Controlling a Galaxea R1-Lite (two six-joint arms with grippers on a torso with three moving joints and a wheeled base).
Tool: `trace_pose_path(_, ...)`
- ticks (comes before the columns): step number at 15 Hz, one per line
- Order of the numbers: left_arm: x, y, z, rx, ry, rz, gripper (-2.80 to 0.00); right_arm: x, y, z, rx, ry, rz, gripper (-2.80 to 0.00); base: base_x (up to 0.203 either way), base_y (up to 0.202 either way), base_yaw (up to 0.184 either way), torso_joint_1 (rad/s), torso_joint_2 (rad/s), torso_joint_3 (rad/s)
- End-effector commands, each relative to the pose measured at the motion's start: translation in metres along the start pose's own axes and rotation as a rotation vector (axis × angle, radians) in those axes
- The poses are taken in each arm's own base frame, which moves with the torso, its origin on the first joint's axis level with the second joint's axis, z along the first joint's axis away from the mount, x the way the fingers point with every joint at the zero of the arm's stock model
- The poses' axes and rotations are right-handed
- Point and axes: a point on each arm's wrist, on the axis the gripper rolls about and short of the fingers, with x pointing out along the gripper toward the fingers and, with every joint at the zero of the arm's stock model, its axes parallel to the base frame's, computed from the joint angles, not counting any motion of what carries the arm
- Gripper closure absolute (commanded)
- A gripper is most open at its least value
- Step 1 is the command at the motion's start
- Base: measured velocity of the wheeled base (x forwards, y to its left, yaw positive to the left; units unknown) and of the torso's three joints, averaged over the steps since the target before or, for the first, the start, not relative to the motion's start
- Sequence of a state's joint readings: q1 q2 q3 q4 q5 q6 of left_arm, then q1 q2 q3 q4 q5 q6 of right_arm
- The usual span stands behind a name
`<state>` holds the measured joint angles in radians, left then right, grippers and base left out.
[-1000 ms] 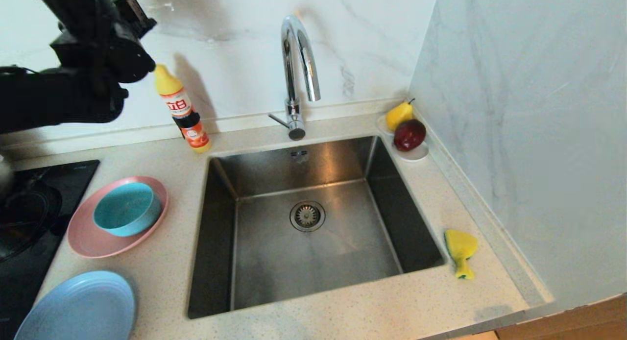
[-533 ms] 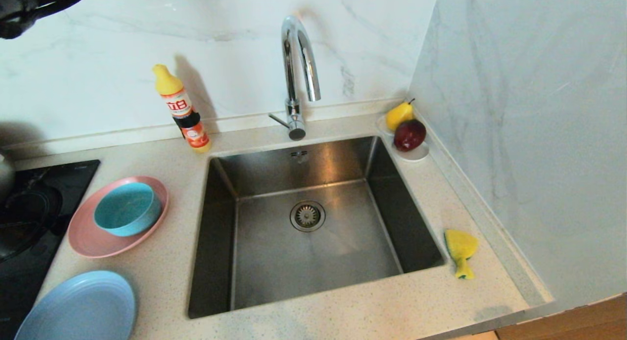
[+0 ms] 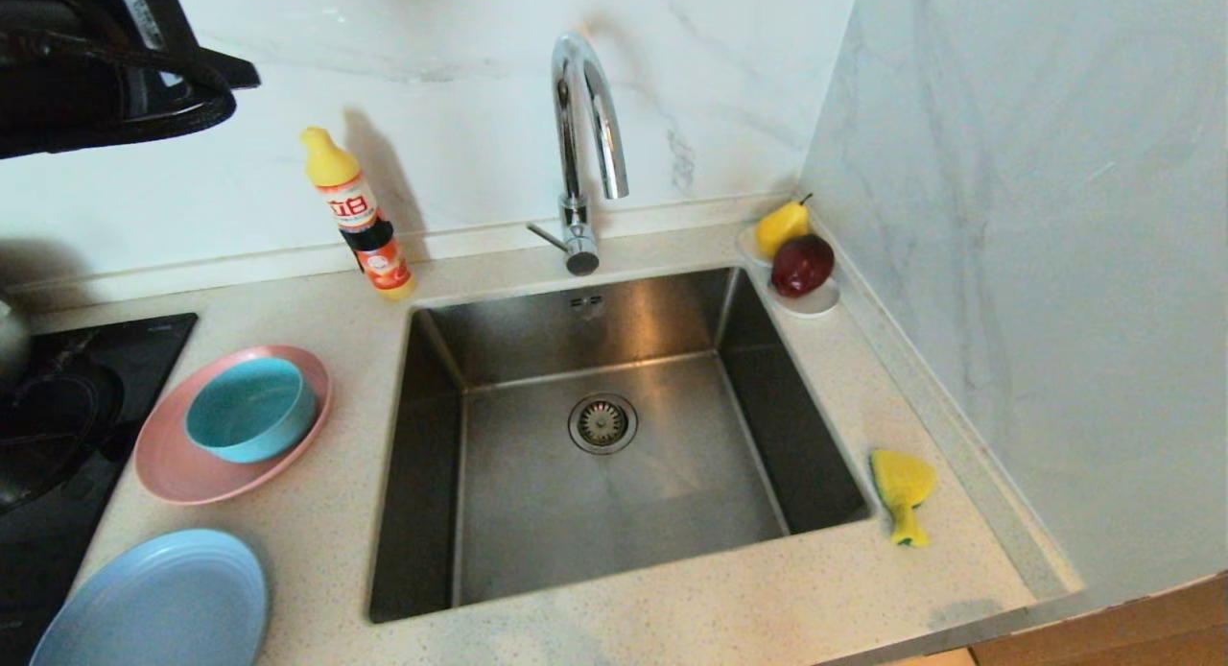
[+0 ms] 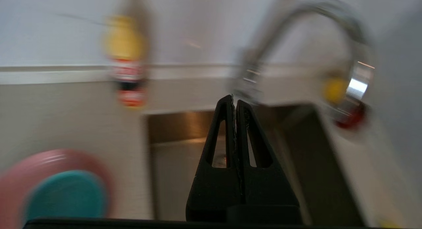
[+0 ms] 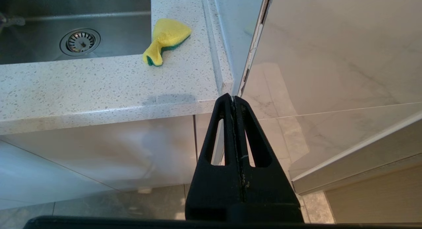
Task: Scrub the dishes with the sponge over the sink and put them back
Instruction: Turn on the faucet
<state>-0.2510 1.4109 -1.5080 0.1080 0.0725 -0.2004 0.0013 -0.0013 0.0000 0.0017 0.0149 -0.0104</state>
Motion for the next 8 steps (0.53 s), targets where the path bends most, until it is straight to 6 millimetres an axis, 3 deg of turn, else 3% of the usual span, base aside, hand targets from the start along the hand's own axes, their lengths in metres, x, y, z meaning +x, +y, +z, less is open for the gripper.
trace_pose_path(1, 0.035, -0.004, -0.011, -0.01, 0.066, -0.077, 0.0, 0.0, 0.0, 0.0, 0.0, 0.0, 0.001, 0.0, 0.0, 0.0, 0.0, 0.0, 0.0, 0.0)
trace_pose_path(6, 0.122, -0.008, -0.044, -0.143, 0.126, -0.123, 0.0, 0.0, 0.0, 0.0, 0.0, 0.0, 0.001, 0.0, 0.0, 0.0, 0.0, 0.0, 0.0, 0.0)
trace_pose_path(8, 0.148, -0.015, -0.046, -0.159, 0.089, -0.153, 0.0, 0.0, 0.0, 0.0, 0.0, 0.0, 0.001, 0.0, 0.0, 0.0, 0.0, 0.0, 0.0, 0.0)
